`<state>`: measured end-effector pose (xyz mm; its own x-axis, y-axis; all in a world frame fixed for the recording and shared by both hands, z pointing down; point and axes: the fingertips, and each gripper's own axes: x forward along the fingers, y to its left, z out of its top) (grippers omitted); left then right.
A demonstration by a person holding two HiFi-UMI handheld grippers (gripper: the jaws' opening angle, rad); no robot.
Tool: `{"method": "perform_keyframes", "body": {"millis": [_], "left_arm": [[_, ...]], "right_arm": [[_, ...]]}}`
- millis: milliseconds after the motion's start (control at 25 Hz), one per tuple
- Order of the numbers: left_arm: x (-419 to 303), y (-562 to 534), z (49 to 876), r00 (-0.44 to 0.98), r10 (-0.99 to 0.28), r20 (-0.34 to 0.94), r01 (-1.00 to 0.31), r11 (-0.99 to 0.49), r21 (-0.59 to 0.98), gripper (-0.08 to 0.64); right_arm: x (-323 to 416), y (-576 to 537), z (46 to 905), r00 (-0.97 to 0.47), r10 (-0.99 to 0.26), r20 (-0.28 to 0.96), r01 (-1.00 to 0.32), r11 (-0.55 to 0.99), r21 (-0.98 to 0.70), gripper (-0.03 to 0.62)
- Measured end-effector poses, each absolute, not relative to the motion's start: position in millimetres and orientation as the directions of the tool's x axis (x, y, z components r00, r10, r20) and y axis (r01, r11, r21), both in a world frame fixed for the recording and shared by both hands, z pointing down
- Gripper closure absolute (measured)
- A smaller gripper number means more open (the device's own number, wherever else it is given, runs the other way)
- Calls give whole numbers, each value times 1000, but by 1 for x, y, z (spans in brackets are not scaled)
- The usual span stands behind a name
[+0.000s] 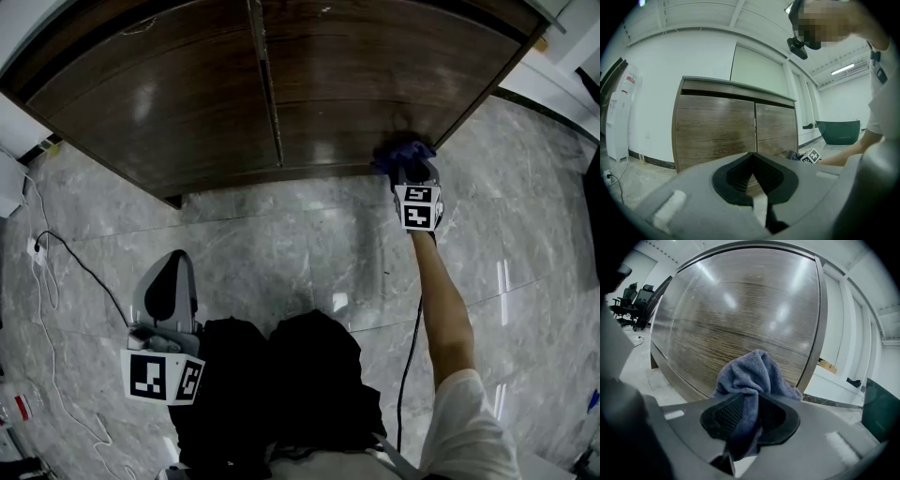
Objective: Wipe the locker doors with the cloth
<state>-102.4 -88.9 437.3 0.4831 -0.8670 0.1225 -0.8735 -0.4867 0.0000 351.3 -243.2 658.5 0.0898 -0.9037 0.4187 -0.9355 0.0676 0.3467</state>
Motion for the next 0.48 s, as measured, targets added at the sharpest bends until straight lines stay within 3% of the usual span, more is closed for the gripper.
{"method": "perform_keyframes", "body": {"millis": [480], "left_arm": [[-98, -90, 439, 490, -863, 124, -870, -493, 6, 558]], "right_arm": [[390, -237, 659, 159, -888, 431, -949, -16, 316, 499]]}}
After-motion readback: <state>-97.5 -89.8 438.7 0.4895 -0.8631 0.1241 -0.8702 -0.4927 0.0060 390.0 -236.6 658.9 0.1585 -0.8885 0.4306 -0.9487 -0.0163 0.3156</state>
